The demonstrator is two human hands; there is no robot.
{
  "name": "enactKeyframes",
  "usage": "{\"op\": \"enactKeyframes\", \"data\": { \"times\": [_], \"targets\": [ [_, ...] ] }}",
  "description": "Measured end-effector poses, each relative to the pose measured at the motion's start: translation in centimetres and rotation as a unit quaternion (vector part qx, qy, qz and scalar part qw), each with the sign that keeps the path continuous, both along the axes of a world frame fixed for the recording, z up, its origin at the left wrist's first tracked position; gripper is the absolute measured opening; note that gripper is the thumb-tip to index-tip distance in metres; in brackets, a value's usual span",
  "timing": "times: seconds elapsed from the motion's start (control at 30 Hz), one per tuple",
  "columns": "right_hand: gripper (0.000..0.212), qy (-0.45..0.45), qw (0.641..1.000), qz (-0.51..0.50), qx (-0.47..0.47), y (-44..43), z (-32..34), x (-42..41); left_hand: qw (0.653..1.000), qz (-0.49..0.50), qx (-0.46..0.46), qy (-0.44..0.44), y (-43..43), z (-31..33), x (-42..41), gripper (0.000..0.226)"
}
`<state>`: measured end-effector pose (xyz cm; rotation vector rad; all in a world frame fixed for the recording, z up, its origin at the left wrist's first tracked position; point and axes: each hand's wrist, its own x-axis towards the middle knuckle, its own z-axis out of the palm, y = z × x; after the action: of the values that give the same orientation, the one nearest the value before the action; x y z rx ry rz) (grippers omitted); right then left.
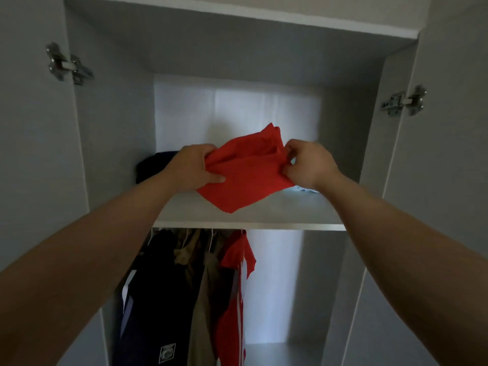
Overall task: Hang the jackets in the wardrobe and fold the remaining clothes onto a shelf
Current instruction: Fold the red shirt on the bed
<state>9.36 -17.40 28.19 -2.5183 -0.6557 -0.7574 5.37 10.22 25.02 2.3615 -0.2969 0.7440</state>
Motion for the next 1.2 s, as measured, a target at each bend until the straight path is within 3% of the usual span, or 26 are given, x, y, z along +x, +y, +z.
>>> {"op": "enactKeyframes", "data": {
  "times": [0.13, 0.2, 0.27, 0.33, 0.43, 0.5, 0.67, 0.73, 0.83, 0.93, 1.07, 1.2],
  "targets": [
    [0.012, -0.001, 0.992, 0.056, 0.109, 1.6, -1.1, 6.6, 0.984, 0.109, 0.124, -0.071, 0.4, 0.8, 4.5, 0.044],
    [0.015, 0.049, 0.971, 0.091, 0.215, 2.4, -2.1, 9.3, 0.957, 0.17, 0.189, -0.137, 0.2, 0.2, 6.3, 0.041],
    [0.017, 0.066, 0.955, 0.121, 0.264, 3.0, -3.3, 12.1, 0.922, 0.211, 0.259, -0.198, -0.1, -1.1, 8.3, 0.043],
    [0.024, 0.086, 0.96, 0.144, 0.222, 3.1, -5.2, 14.2, 0.895, 0.235, 0.317, -0.21, -0.5, -3.5, 10.1, 0.047],
    [0.052, 0.208, 0.967, 0.149, -0.02, 2.3, -8.6, 16.1, 0.893, 0.183, 0.41, -0.041, -0.8, -7.8, 12.4, 0.056],
    [0.055, 0.231, 0.954, 0.134, -0.14, 1.8, -10.2, 17.2, 0.917, 0.107, 0.378, 0.068, -0.1, -9.2, 13.4, 0.056],
    [0.06, 0.22, 0.957, 0.125, -0.144, 1.8, -8.4, 17.2, 0.935, 0.011, 0.306, 0.178, 1.8, -6.4, 14.7, 0.094],
    [0.05, 0.18, 0.966, 0.128, -0.133, 2.8, -7.6, 16.8, 0.944, -0.008, 0.285, 0.166, 2.0, -6.0, 15.4, 0.103],
    [0.022, 0.188, 0.962, 0.098, -0.174, 5.2, -8.0, 16.1, 0.923, -0.001, 0.313, 0.224, 1.6, -7.5, 16.1, 0.113],
    [0.035, 0.151, 0.961, 0.052, -0.224, 6.9, -9.6, 16.4, 0.922, 0.004, 0.307, 0.235, 1.2, -9.1, 17.1, 0.112],
    [0.012, 0.139, 0.961, 0.008, -0.241, 7.7, -10.9, 17.1, 0.92, 0.052, 0.32, 0.219, 0.3, -9.3, 18.9, 0.107],
    [0.022, 0.144, 0.961, -0.017, -0.237, 7.8, -11.5, 17.3, 0.918, 0.073, 0.328, 0.211, -0.2, -10.0, 20.0, 0.105]
  ]
}}
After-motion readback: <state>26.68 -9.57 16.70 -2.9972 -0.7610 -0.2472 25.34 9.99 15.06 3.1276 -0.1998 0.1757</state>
